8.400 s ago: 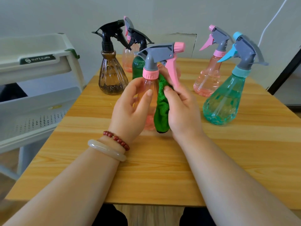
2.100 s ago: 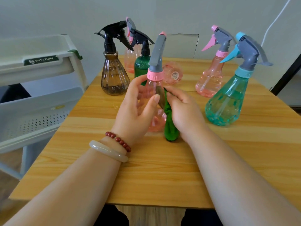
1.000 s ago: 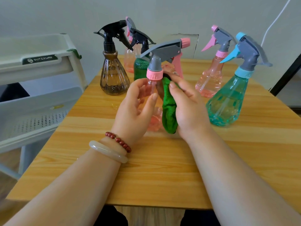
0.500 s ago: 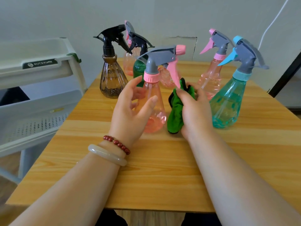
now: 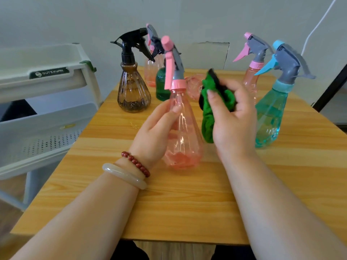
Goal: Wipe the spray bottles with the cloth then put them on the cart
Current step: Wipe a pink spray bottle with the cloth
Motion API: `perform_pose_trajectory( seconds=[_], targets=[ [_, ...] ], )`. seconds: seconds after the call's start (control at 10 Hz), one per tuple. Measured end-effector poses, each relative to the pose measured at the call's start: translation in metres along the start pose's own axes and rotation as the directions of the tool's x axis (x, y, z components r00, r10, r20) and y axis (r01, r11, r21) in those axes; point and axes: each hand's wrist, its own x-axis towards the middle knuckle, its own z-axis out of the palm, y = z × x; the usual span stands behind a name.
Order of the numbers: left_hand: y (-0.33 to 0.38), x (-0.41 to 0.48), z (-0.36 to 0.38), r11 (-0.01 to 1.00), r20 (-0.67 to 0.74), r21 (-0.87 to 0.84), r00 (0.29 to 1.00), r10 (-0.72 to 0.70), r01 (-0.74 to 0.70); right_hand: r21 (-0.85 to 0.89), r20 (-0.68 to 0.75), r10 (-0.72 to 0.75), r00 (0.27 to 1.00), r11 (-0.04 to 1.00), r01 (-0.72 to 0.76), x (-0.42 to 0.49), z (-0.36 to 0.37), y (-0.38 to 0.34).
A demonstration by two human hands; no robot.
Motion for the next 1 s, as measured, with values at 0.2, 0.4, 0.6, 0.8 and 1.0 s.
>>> perform_pose_trajectory(
  seconds=[0.2, 0.4, 0.6, 0.8, 1.0],
  targets=[
    [-0.01, 0.008, -0.009, 0.995, -0.036, -0.085, 0.998, -0.057, 0.054, 0.066, 0.365, -0.095, 0.926, 0.995, 0.076, -0.011, 0.001, -0.003],
    [-0.014, 0.006, -0.011, 0.998, 0.067, -0.022, 0.996, -0.06, 0.062, -0.082, 0.244, -0.111, 0.963, 0.988, 0.134, -0.011, 0.008, 0.001],
    [-0.009, 0.006, -0.007, 0.998, 0.116, -0.008, 0.991, -0.065, 0.066, 0.013, 0.244, 0.003, 0.97, 1.0, -0.007, -0.01, 0.002, -0.002],
    [-0.022, 0.017, -0.023, 0.986, 0.024, -0.05, 0.987, -0.16, 0.161, 0.061, 0.406, -0.03, 0.913, 0.998, 0.005, -0.014, 0.006, -0.006],
    [-0.006, 0.003, 0.0, 0.995, 0.184, -0.065, 0.981, -0.064, 0.077, -0.008, 0.145, 0.006, 0.989, 1.0, -0.005, -0.007, 0.003, 0.001]
  ],
)
